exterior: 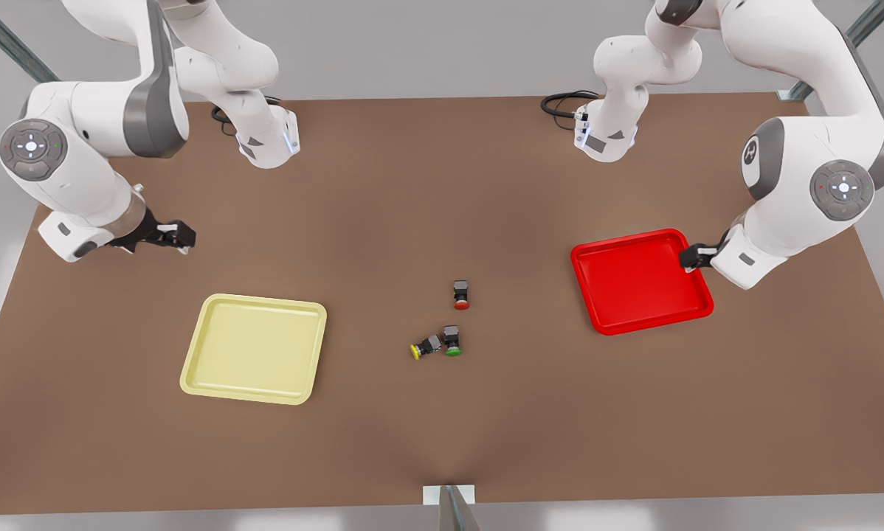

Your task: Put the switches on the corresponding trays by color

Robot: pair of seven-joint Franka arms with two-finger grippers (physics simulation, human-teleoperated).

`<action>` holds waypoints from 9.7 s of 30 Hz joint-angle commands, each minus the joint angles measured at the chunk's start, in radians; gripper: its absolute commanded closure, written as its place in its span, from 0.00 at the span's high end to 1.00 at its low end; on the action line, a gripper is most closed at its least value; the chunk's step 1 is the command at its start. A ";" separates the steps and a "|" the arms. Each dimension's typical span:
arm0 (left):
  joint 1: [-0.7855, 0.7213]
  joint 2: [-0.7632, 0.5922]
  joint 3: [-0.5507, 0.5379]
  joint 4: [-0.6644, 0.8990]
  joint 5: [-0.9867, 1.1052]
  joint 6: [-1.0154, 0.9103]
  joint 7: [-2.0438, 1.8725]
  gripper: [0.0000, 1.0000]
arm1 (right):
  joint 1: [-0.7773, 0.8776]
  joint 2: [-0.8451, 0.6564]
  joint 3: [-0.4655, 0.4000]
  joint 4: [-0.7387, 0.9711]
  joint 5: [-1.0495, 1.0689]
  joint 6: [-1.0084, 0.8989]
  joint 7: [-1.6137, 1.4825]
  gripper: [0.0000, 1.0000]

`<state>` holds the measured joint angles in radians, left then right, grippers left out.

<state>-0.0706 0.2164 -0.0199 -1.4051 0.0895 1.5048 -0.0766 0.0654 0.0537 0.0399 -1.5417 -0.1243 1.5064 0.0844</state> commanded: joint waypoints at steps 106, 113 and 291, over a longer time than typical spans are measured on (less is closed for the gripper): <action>-0.287 0.316 -0.046 -0.008 -0.162 0.258 -0.334 1.00 | 0.798 1.074 -0.396 0.491 0.684 0.684 1.247 0.61; -0.287 0.324 -0.048 -0.005 -0.178 0.268 -0.334 1.00 | 0.795 1.074 -0.396 0.491 0.683 0.686 1.249 0.59; -0.658 0.505 -0.037 -0.304 -0.042 0.922 -0.864 0.52 | -0.010 0.333 0.084 0.350 0.009 -0.046 0.140 1.00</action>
<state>-0.7286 0.7210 -0.0568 -1.7089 0.0468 2.4268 -0.9403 0.0553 0.3867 0.1242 -1.1919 -0.1150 1.4603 0.2240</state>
